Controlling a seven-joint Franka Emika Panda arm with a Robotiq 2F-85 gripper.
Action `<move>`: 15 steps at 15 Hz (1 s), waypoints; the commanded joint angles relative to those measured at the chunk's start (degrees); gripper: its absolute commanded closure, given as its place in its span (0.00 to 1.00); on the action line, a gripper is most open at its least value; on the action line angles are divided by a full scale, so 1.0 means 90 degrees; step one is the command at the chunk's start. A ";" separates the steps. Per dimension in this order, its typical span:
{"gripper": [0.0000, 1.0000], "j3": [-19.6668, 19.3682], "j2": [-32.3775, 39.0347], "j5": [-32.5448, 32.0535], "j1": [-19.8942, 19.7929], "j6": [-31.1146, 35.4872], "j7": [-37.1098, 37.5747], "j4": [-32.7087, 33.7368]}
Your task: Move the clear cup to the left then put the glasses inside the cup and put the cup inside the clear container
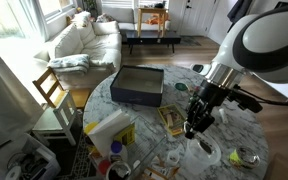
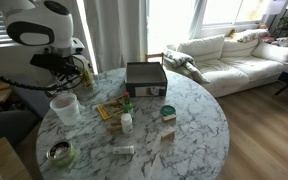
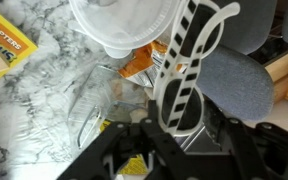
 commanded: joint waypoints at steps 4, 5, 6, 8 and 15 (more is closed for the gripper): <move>0.77 -0.0067 -0.0802 0.1188 0.0246 0.1334 -0.1865 -0.1402; 0.77 -0.0054 -0.0864 0.1330 0.0267 0.1551 -0.2062 -0.1526; 0.77 -0.0048 -0.0918 0.1478 0.0298 0.1788 -0.2287 -0.1636; 0.77 -0.0037 -0.0986 0.1788 0.0389 0.2236 -0.2684 -0.1795; 0.77 0.0022 -0.0731 0.2941 0.0674 0.3005 -0.3842 -0.1833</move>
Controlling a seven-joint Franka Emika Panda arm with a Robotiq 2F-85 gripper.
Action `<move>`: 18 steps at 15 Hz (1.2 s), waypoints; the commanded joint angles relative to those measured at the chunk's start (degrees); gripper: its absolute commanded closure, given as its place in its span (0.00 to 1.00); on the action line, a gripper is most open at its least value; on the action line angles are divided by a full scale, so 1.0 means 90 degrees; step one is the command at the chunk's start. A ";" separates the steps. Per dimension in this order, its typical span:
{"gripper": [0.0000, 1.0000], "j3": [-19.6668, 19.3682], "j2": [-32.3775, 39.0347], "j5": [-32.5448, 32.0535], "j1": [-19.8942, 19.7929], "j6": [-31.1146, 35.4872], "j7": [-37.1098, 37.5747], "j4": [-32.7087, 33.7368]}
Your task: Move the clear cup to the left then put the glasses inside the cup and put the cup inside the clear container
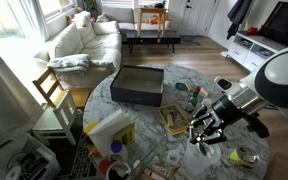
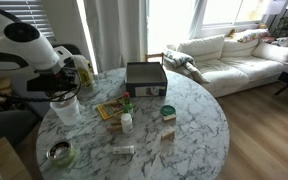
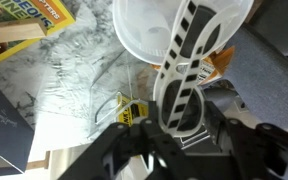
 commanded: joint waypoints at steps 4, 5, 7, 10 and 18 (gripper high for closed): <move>0.65 0.0052 0.0116 0.0832 0.0135 0.0437 -0.0891 0.0002; 0.60 0.0057 0.0122 0.0883 0.0115 0.0453 -0.0935 0.0002; 0.26 0.0068 0.0135 0.0970 0.0090 0.0515 -0.0986 0.0002; 0.05 0.0026 0.0085 0.0999 0.0065 0.0396 -0.1047 0.0003; 0.00 0.0218 0.0130 -0.1030 -0.0757 0.0130 0.1408 -0.0003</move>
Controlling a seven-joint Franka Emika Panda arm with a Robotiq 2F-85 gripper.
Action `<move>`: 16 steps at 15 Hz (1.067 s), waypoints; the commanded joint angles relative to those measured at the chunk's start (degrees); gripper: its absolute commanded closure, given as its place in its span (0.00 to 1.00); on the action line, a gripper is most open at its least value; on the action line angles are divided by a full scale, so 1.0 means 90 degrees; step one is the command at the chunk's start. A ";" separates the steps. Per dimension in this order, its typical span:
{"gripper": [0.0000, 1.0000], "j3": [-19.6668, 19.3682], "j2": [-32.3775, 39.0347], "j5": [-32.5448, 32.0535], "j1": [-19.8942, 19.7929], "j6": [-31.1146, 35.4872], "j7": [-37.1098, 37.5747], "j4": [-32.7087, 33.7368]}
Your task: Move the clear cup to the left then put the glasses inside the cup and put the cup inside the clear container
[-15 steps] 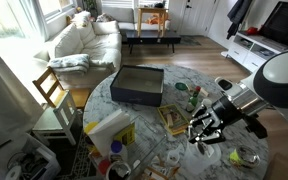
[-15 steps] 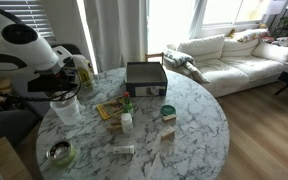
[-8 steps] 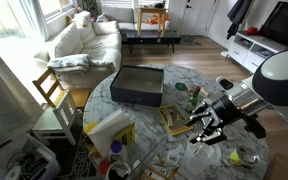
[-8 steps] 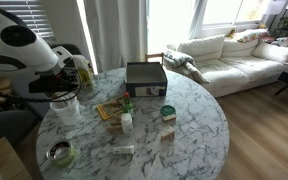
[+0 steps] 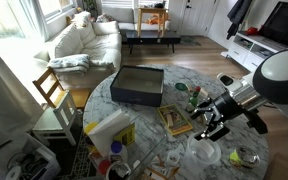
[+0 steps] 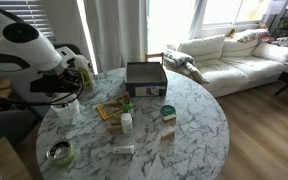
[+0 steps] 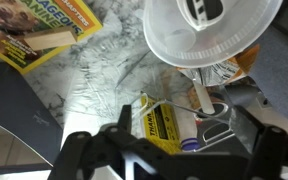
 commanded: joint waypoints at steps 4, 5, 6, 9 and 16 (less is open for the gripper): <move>0.00 0.0448 0.0113 -0.2582 -0.1169 -0.1071 0.3141 -0.0002; 0.00 0.0106 0.0127 -0.3004 -0.0930 -0.1352 0.3583 0.0026; 0.00 0.0023 0.0151 -0.3252 -0.0923 -0.1695 0.3882 0.0086; 0.20 -0.0270 0.0234 -0.3586 -0.0746 -0.2393 0.4333 0.0234; 0.20 -0.0367 0.0458 -0.3755 -0.0671 -0.2536 0.4751 0.0384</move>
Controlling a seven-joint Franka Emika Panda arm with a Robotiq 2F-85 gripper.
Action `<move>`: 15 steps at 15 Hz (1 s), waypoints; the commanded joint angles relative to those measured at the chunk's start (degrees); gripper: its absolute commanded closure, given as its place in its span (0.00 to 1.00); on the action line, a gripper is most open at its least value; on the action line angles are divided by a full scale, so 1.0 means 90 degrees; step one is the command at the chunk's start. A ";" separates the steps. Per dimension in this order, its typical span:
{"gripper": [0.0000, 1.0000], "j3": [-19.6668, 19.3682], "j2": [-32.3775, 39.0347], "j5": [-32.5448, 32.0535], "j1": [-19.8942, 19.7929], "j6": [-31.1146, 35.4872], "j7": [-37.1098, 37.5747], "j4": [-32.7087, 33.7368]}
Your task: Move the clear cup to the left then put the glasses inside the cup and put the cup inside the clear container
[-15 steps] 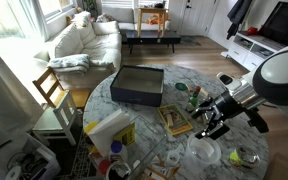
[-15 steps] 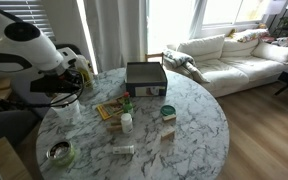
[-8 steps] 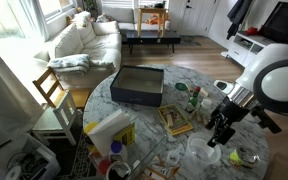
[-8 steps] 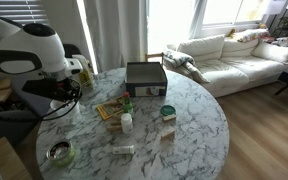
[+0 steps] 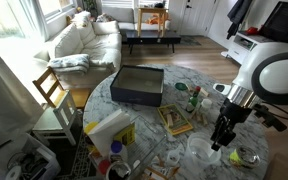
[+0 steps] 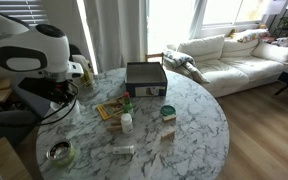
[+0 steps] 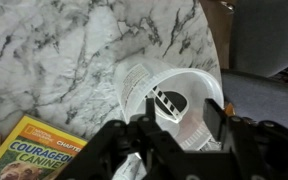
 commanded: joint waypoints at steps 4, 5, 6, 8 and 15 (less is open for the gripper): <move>0.13 -0.0045 0.0295 -0.0652 0.0091 0.0253 0.0693 0.0078; 0.05 -0.0066 0.0250 -0.0698 0.0086 0.0220 0.0731 0.0100; 0.00 -0.0078 0.0203 -0.0725 0.0087 0.0213 0.0774 0.0119; 0.00 -0.0120 0.0106 -0.0551 0.0149 0.0204 0.0723 0.0206; 0.00 -0.0043 0.0634 -0.0710 0.0171 0.0725 0.0772 0.0100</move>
